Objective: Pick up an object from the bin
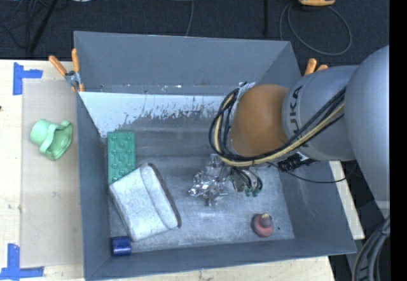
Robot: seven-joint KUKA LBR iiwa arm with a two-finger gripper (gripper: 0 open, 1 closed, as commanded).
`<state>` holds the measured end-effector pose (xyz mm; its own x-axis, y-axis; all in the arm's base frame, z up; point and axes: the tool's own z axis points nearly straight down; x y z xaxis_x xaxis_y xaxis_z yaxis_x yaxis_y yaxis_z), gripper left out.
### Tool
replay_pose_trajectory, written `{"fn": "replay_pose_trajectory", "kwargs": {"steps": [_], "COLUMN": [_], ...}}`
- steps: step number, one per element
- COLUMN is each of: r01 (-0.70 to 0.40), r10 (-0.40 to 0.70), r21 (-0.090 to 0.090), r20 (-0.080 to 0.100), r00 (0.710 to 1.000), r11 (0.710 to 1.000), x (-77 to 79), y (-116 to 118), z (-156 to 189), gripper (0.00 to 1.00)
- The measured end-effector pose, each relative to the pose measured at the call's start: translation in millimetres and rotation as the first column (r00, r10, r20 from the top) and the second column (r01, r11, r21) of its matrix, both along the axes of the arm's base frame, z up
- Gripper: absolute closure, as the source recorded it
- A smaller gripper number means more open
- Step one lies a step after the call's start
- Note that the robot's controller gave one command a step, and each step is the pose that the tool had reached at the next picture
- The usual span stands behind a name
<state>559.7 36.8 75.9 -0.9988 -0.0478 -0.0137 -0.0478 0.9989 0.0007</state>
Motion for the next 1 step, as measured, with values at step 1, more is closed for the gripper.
{"fn": "replay_pose_trajectory", "kwargs": {"steps": [1], "r01": [-0.001], "r10": [0.001], "r21": [-0.001], "r20": [-0.005], "r00": [1.000], "r11": [1.000], "x": [2.4], "y": [0.3], "z": [102.5], "gripper": [1.00]}}
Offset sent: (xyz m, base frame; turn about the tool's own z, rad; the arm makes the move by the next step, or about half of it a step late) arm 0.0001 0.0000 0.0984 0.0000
